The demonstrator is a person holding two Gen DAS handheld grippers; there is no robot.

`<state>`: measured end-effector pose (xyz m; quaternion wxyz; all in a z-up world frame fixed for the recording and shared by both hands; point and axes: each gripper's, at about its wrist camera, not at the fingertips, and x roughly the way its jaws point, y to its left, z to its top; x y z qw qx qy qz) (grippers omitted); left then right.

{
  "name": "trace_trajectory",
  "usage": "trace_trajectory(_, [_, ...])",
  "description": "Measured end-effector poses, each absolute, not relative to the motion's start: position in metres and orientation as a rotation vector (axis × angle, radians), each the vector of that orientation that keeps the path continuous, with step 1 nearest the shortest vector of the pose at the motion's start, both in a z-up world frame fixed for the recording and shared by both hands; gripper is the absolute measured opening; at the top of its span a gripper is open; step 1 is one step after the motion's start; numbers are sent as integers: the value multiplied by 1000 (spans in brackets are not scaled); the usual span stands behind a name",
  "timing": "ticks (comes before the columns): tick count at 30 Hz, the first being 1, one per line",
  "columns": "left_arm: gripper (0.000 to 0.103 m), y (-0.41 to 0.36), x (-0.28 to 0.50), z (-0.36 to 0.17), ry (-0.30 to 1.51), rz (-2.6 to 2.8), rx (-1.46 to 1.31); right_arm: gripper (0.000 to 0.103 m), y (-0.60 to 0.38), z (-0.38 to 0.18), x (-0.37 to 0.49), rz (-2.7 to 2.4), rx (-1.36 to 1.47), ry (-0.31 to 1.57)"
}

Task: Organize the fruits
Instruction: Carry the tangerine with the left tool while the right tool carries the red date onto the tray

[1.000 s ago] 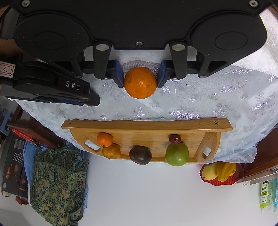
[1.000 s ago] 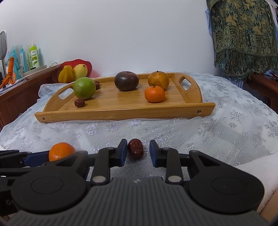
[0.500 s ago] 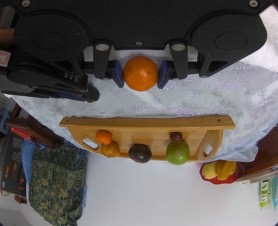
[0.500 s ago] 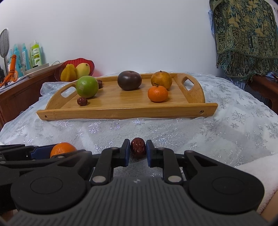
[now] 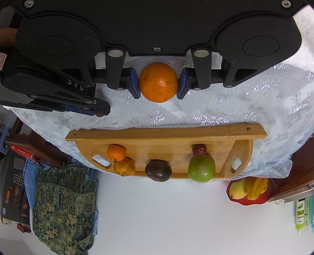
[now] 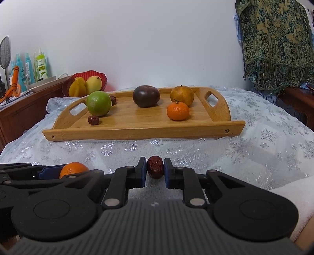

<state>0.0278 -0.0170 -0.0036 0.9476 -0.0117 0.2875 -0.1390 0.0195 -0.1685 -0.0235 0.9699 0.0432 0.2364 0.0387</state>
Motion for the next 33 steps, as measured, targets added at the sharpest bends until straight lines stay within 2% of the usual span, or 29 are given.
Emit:
trace_trajectory(18, [38, -14, 71, 35, 512, -281, -17, 22, -173, 20, 51, 141, 24, 378])
trace_trajectory(33, [38, -14, 134, 55, 500, -307, -48, 23, -185, 38, 107, 169, 37, 388])
